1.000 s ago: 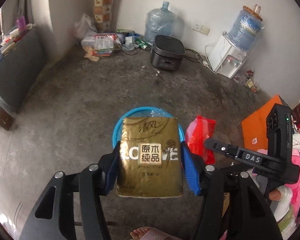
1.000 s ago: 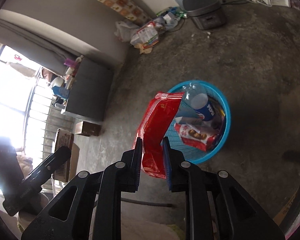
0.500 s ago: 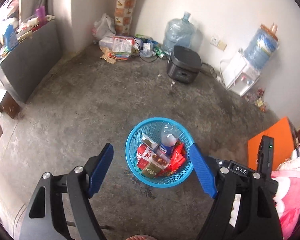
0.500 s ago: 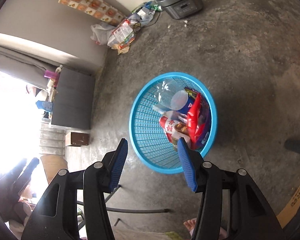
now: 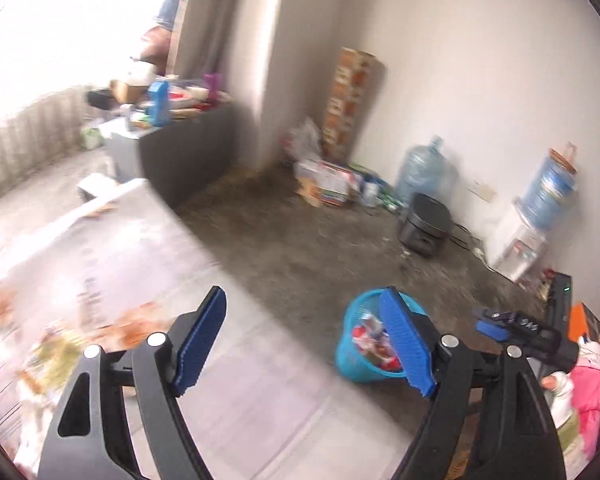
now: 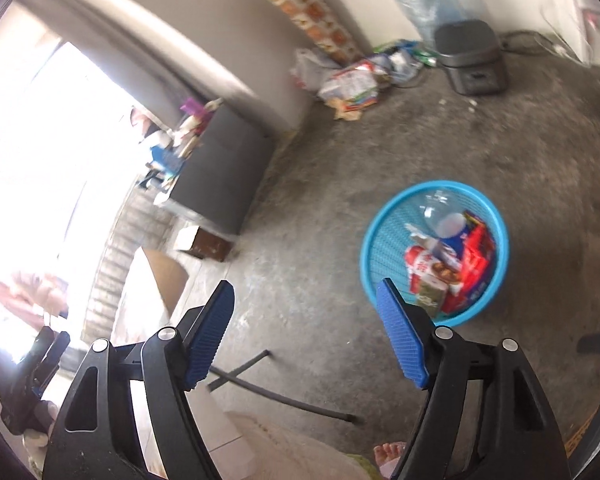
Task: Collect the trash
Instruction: 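Move both tools back over the table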
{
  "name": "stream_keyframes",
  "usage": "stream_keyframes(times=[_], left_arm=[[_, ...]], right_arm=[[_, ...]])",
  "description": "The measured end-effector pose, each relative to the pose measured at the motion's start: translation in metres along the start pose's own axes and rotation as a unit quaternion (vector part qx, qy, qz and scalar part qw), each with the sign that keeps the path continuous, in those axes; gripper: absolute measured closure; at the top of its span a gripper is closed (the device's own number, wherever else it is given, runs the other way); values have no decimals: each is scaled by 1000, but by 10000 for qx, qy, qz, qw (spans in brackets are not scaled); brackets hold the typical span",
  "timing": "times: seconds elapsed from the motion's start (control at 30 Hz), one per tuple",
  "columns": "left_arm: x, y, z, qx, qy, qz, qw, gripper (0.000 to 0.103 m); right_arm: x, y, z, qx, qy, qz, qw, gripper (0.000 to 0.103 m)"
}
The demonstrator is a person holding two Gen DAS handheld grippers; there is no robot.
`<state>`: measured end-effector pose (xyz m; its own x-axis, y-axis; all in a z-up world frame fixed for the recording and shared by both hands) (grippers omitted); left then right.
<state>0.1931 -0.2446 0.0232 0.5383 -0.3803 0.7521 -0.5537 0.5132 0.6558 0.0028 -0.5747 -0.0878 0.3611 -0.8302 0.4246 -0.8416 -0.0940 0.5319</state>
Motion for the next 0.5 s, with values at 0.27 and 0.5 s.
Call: stream_keyframes(times=[0.27, 0.5], left_arm=[[-44, 72, -127, 1060, 915, 193, 9900, 26], [-80, 121, -216, 1750, 1683, 315, 9696, 26]], right_arm=[[-25, -24, -98, 603, 1014, -612, 9911, 33], [-56, -69, -191, 1054, 1807, -1367, 9683, 33]])
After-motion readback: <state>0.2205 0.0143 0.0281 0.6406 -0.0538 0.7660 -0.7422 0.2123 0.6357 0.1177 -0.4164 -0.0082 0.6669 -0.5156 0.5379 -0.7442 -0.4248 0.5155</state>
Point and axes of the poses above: each gripper's, at about its wrist camera, not at the fingertips, and y roughly against the way its jaws point, z to its right, x to its top, the point moved 5 cm from there along -y, roughly the way its jaws point, and after that the axes turned 8 degrees about x, right-handed, at the moved point
